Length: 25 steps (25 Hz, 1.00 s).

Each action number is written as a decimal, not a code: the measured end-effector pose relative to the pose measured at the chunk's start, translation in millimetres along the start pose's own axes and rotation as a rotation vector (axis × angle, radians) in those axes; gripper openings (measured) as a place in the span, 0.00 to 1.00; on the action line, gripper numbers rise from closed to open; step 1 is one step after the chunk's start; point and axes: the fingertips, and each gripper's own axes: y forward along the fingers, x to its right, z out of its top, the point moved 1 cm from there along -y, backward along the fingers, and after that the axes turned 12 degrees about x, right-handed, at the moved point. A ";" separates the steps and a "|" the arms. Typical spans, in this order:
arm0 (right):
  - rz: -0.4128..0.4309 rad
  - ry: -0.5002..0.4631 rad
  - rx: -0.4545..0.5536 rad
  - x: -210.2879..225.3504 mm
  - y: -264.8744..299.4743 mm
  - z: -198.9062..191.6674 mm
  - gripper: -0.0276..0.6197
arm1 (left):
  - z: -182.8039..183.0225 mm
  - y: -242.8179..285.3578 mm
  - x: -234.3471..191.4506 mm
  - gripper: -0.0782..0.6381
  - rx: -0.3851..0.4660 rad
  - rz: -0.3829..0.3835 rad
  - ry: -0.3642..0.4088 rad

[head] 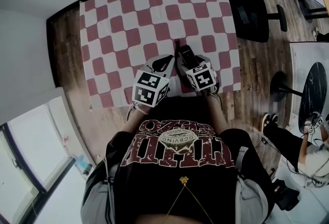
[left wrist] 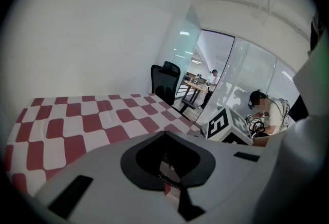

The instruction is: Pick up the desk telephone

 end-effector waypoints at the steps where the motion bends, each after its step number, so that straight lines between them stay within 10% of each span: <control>1: 0.004 0.009 -0.005 0.1 1.8 -1.2 0.51 | -0.4 -0.1 -1.3 0.12 -0.001 0.003 -0.001; 11: -0.022 0.113 0.005 3.6 14.4 -8.8 0.51 | -4.5 -1.6 -11.0 0.12 -0.008 0.025 -0.016; 25: -0.066 0.022 0.065 3.8 15.5 -9.9 0.49 | -17.0 0.8 -6.7 0.12 -0.024 -0.002 -0.031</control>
